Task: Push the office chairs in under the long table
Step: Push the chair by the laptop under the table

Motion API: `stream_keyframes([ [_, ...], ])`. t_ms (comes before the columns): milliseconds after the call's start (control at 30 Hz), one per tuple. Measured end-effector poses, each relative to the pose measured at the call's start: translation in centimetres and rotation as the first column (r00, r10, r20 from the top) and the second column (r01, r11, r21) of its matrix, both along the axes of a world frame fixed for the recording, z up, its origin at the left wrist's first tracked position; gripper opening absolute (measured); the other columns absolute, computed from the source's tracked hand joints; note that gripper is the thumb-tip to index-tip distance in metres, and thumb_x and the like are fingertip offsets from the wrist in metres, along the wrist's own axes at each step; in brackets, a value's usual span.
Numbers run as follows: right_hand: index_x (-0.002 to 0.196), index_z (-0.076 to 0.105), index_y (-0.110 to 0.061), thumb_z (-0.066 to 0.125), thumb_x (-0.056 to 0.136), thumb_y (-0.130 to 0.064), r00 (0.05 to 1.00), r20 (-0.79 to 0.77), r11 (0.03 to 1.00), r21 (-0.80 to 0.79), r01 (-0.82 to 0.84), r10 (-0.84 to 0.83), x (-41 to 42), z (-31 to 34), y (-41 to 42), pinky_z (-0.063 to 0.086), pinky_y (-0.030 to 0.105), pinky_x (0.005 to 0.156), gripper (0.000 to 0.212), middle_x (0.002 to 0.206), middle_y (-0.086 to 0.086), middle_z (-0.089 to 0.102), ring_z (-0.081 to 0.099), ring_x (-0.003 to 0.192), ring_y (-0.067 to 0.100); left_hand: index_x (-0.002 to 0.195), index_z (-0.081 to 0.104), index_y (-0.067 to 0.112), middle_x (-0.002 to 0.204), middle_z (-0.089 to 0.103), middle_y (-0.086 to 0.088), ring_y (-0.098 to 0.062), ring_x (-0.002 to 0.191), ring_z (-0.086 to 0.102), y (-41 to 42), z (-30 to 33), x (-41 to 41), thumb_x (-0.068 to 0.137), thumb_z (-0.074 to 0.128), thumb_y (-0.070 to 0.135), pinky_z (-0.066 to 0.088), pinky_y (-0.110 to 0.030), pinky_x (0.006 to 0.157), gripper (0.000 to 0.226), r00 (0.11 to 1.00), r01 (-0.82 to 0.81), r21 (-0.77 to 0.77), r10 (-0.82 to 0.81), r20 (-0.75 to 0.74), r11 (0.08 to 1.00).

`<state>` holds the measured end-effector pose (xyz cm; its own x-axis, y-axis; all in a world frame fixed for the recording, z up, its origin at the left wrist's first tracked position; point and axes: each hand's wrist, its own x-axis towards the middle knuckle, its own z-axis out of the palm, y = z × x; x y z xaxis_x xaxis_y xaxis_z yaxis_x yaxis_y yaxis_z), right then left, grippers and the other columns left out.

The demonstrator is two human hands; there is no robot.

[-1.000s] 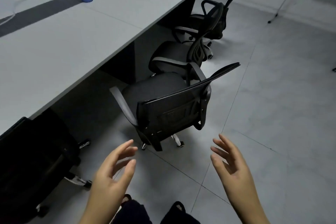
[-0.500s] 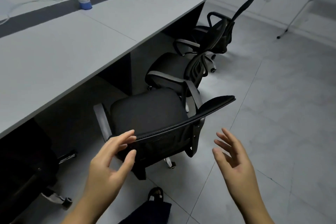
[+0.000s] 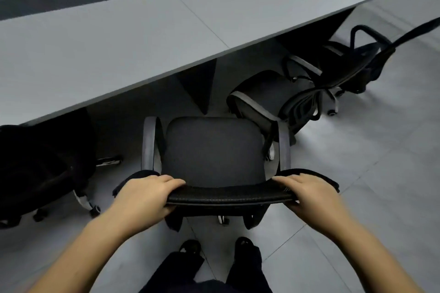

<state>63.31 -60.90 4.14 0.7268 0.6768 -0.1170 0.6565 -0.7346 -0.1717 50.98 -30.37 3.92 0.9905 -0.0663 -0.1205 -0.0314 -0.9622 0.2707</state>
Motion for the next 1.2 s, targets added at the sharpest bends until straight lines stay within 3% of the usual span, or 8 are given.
stream_keyframes([
  [133, 0.084, 0.07, -0.036, 0.084, 0.047, -0.018, 0.983, 0.06, 0.985, -0.026, -0.172, 0.173, 3.1, -1.1, -0.3, 0.049, 0.025, 0.038, 0.044, 0.07, -0.017, 0.072, 0.067, 0.06, 0.009, 0.089, 0.071, 0.043, 0.087, 0.074, 0.02, -0.01, 0.074, 0.072, -2.0, -0.7, -0.6, 0.055, 0.081, 0.012, 0.056, -0.028, 0.052, 0.046, 0.96, -0.259, 0.1, 0.267, -0.078, 0.961],
  [233, 0.083, 0.07, -0.036, 0.084, 0.044, -0.018, 0.948, 0.078, 0.951, -0.014, -0.308, 0.308, 4.5, -2.0, -1.4, 0.046, 0.021, 0.037, 0.046, 0.063, -0.015, 0.07, 0.064, 0.051, 0.01, 0.075, 0.07, 0.045, 0.07, 0.072, 0.024, -0.005, 0.055, 0.069, -4.0, -1.6, -2.2, 0.034, 0.087, 0.007, 0.05, -0.023, 0.035, 0.059, 0.94, -0.324, 0.101, 0.333, -0.078, 0.941],
  [500, 0.076, 0.067, -0.031, 0.057, 0.048, -0.029, 0.818, 0.212, 0.84, -0.024, -0.542, 0.534, 10.6, -1.6, -0.5, 0.041, 0.023, 0.032, 0.029, 0.052, -0.006, 0.065, 0.06, 0.042, 0.016, 0.069, 0.071, 0.046, 0.064, 0.07, 0.027, 0.001, 0.048, 0.065, -8.8, -1.5, -2.9, 0.021, 0.088, 0.007, 0.036, -0.01, 0.032, 0.063, 0.863, -0.502, 0.074, 0.505, -0.028, 0.862],
  [567, 0.076, 0.067, -0.031, 0.054, 0.055, -0.021, 0.801, 0.25, 0.828, -0.008, -0.56, 0.544, 12.5, -1.6, -0.1, 0.041, 0.023, 0.032, 0.027, 0.052, -0.006, 0.065, 0.06, 0.043, 0.017, 0.069, 0.07, 0.047, 0.062, 0.068, 0.028, 0.0, 0.046, 0.064, -9.1, -1.2, -1.7, 0.025, 0.087, 0.006, 0.025, -0.006, 0.033, 0.062, 0.842, -0.537, 0.093, 0.54, 0.0, 0.838],
  [667, 0.077, 0.068, -0.031, 0.055, 0.058, -0.021, 0.776, 0.294, 0.806, 0.028, -0.591, 0.559, 14.7, -1.4, 1.1, 0.039, 0.021, 0.032, 0.025, 0.052, -0.007, 0.065, 0.06, 0.042, 0.017, 0.074, 0.07, 0.045, 0.062, 0.07, 0.021, -0.008, 0.049, 0.065, -8.5, -1.3, -0.1, 0.041, 0.082, 0.003, 0.044, -0.02, 0.033, 0.055, 0.811, -0.583, 0.12, 0.583, 0.039, 0.803],
  [867, 0.079, 0.066, -0.032, 0.064, 0.056, -0.027, 0.755, 0.308, 0.793, 0.007, -0.61, 0.578, 17.5, -2.1, 4.2, 0.04, 0.022, 0.033, 0.023, 0.055, -0.007, 0.066, 0.061, 0.043, 0.02, 0.107, 0.062, 0.047, 0.102, 0.071, 0.017, -0.013, 0.092, 0.066, -6.7, -0.8, 2.6, 0.085, 0.053, 0.015, 0.047, -0.025, 0.07, 0.041, 0.764, -0.643, 0.126, 0.645, 0.031, 0.756],
  [1100, 0.073, 0.067, -0.032, 0.048, 0.066, -0.032, 0.723, 0.354, 0.758, 0.058, -0.65, 0.593, 20.1, -1.4, 8.4, 0.037, 0.019, 0.033, 0.021, 0.053, -0.006, 0.066, 0.059, 0.04, 0.018, 0.109, 0.062, 0.045, 0.106, 0.07, 0.017, -0.013, 0.092, 0.065, -4.4, -0.5, 4.4, 0.088, 0.048, 0.015, 0.028, -0.019, 0.05, 0.04, 0.716, -0.686, 0.173, 0.698, -0.008, 0.706],
  [1200, 0.074, 0.069, -0.031, 0.062, 0.061, -0.029, 0.712, 0.357, 0.742, 0.07, -0.666, 0.605, 20.8, -1.0, 11.2, 0.039, 0.021, 0.034, 0.015, 0.054, -0.006, 0.067, 0.061, 0.041, 0.019, 0.096, 0.069, 0.041, 0.09, 0.075, 0.011, -0.02, 0.077, 0.068, -2.2, 0.0, 4.8, 0.082, 0.06, 0.014, 0.027, -0.021, 0.046, 0.032, 0.722, -0.687, 0.175, 0.691, 0.046, 0.706],
])
